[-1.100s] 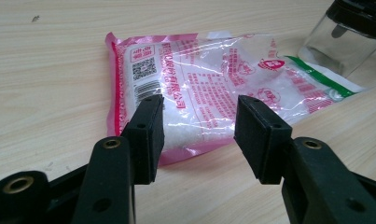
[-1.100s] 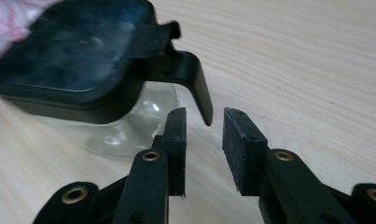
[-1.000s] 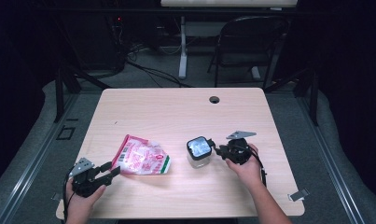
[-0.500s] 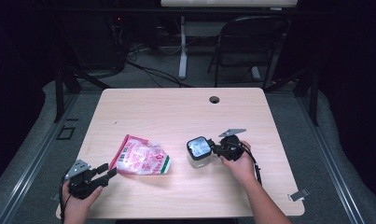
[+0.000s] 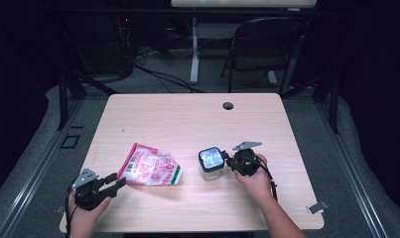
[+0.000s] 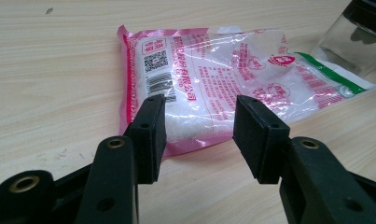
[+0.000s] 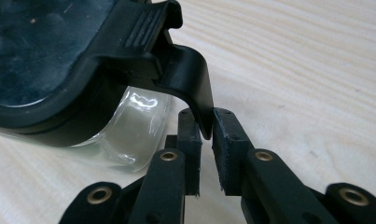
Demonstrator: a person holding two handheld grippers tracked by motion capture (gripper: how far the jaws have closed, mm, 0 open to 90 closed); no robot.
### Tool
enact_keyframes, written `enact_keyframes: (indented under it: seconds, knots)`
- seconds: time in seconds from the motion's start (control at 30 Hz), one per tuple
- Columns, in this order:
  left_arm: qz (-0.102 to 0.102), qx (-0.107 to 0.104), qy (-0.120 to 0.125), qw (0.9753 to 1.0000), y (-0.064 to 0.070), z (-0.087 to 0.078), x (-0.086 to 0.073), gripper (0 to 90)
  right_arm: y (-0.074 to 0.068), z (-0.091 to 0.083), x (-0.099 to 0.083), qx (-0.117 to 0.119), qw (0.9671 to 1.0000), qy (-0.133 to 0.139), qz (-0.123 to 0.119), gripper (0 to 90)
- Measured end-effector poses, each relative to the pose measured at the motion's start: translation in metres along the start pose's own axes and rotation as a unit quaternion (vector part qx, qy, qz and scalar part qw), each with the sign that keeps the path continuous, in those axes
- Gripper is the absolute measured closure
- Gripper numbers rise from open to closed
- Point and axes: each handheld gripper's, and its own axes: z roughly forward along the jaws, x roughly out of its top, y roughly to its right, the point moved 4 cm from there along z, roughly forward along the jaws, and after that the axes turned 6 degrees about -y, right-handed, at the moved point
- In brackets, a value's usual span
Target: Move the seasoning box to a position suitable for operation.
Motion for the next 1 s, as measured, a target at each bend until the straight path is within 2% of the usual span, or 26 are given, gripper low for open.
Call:
enact_keyframes:
  seconds: [0.17, 0.47, 0.5, 0.57, 0.73, 0.83, 0.93, 0.97, 1.0]
  knots:
    - [0.0, -0.002, 0.0, 1.0, 0.001, 0.002, 0.001, 53.9, -0.012, -0.007, -0.008, 0.0, 0.9998, -0.009, -0.018, 81.9]
    - [0.006, -0.003, -0.005, 1.0, 0.003, 0.006, 0.002, 53.9, -0.032, -0.018, -0.025, 0.015, 0.9998, -0.01, -0.009, 80.8]
    - [0.007, -0.004, 0.0, 1.0, 0.004, 0.007, 0.003, 53.9, -0.036, -0.02, -0.028, 0.023, 0.9997, -0.011, -0.008, 80.1]
    - [0.01, -0.006, -0.005, 0.9999, 0.005, 0.007, 0.004, 53.9, -0.039, -0.023, -0.031, 0.027, 0.9995, -0.015, 0.0, 79.1]
    - [0.011, -0.012, 0.002, 0.9999, 0.008, 0.01, 0.005, 53.0, -0.041, -0.026, -0.035, 0.044, 0.9989, -0.012, 0.001, 76.7]
    - [0.019, -0.014, -0.011, 0.9997, 0.01, 0.013, 0.005, 54.1, -0.042, -0.029, -0.037, 0.066, 0.9975, -0.023, 0.004, 67.8]
    - [0.017, -0.02, -0.015, 0.9995, 0.011, 0.015, 0.004, 55.0, -0.043, -0.032, -0.038, 0.076, 0.9967, -0.027, 0.003, 64.3]
    - [0.009, -0.035, -0.025, 0.999, 0.014, 0.016, 0.005, 55.0, -0.043, -0.037, -0.039, 0.071, 0.9972, -0.017, -0.016, 63.0]
    - [0.005, -0.04, -0.022, 0.9989, 0.015, 0.018, 0.006, 55.0, -0.043, -0.039, -0.039, 0.07, 0.9972, -0.012, -0.021, 62.8]
